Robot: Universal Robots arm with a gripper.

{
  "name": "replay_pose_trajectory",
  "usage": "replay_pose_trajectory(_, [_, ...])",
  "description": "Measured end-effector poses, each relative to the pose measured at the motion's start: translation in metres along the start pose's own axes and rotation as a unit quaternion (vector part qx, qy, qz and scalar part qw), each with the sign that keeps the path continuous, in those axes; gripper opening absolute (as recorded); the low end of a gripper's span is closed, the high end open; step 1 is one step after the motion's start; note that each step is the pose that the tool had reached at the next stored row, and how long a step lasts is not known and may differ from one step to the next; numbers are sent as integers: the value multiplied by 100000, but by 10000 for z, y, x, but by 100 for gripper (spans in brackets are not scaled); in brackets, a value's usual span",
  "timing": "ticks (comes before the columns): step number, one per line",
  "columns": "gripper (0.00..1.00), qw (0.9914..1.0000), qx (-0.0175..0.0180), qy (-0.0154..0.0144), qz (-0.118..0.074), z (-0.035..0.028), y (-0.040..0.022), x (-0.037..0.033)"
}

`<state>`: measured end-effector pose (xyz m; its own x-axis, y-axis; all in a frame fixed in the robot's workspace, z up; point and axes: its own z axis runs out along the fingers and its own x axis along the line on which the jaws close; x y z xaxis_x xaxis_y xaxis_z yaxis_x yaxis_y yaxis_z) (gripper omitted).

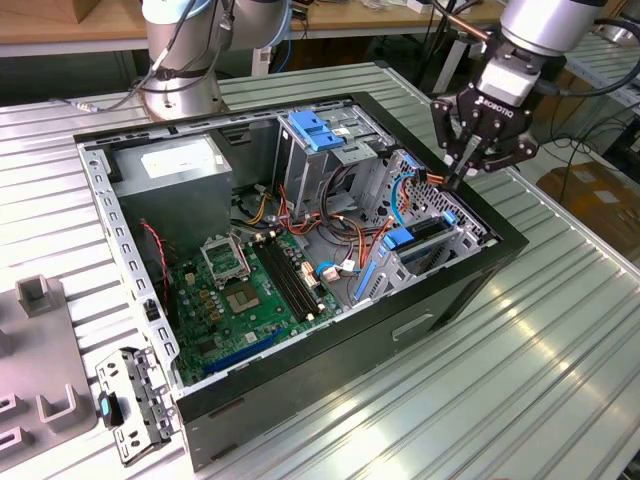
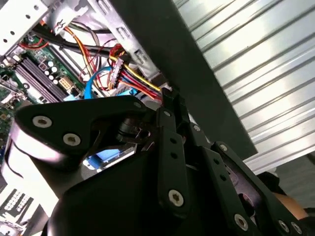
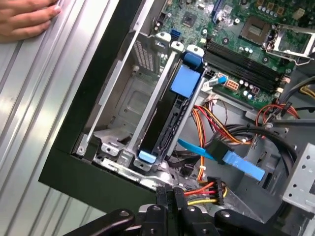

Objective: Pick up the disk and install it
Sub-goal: 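Insert the first disk wire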

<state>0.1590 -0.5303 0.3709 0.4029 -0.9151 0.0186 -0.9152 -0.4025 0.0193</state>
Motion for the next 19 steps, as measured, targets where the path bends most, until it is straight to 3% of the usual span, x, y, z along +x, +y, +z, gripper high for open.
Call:
replay_pose_trajectory(1, [17, 100000, 1, 3, 0, 0, 43, -19])
replay_pose_trajectory(3, [17, 100000, 6, -6, 196, 1, 70, -30])
replay_pose_trajectory(6, [17, 99958, -49, -52, 2889, 2, 70, -31])
replay_pose_trajectory(8, [17, 99745, -129, -131, 7134, 4, 70, -31])
replay_pose_trajectory(10, [17, 99597, -164, -166, 8963, 5, 70, -31])
replay_pose_trajectory(11, [17, 99432, -193, -201, 10636, 6, 70, -31])
replay_pose_trajectory(12, [17, 99328, -211, -217, 11566, 6, 70, -31])
replay_pose_trajectory(14, [17, 99262, -220, -238, 12125, 9, 90, -40])
replay_pose_trajectory(18, [17, 99245, -223, -242, 12260, 13, 179, -78])
replay_pose_trajectory(19, [17, 99189, -229, -244, 12708, 15, 179, -78])
